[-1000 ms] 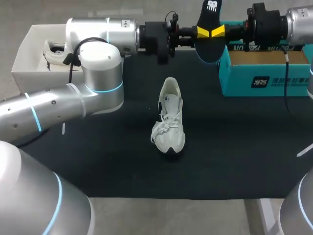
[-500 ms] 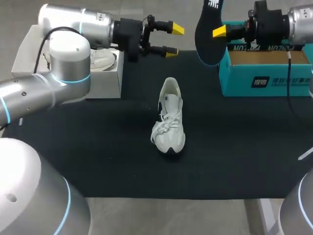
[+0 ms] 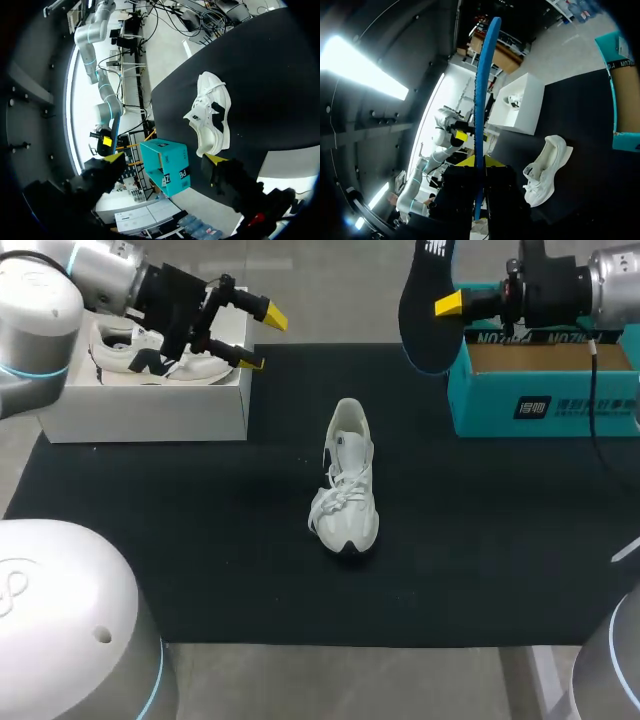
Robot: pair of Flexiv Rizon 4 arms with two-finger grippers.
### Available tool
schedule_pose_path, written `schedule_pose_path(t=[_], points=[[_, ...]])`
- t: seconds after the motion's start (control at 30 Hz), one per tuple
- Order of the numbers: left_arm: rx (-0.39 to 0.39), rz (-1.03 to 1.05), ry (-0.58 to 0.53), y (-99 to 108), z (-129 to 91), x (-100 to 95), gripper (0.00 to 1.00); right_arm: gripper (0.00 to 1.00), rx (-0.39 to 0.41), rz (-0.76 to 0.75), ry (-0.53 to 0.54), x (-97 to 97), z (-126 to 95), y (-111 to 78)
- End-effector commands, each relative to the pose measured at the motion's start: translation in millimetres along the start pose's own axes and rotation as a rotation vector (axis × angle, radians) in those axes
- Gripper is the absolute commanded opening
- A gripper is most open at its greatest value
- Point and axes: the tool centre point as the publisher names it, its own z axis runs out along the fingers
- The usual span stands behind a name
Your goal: Take the shoe out of the shoebox, open the shoe tongue, remove and reinsert the insole, then place the shoe into the shoebox
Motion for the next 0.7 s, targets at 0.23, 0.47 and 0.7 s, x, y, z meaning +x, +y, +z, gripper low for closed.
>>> schedule_pose_path(t=[0.23,0.47,0.7], points=[[-0.056,-0.088,0.123,-24.9,-53.9,18.0,1.0,0.0,-0.04,-0.102,-0.012,-0.9,4.6,9.5],[-0.058,-0.124,0.155,-24.8,-55.3,23.6,1.0,0.0,-0.082,-0.328,-0.039,-6.3,14.2,21.8],[-0.058,-0.124,0.155,-24.8,-55.3,23.6,1.0,0.0,-0.044,-0.363,-0.163,-7.7,25.8,23.0]])
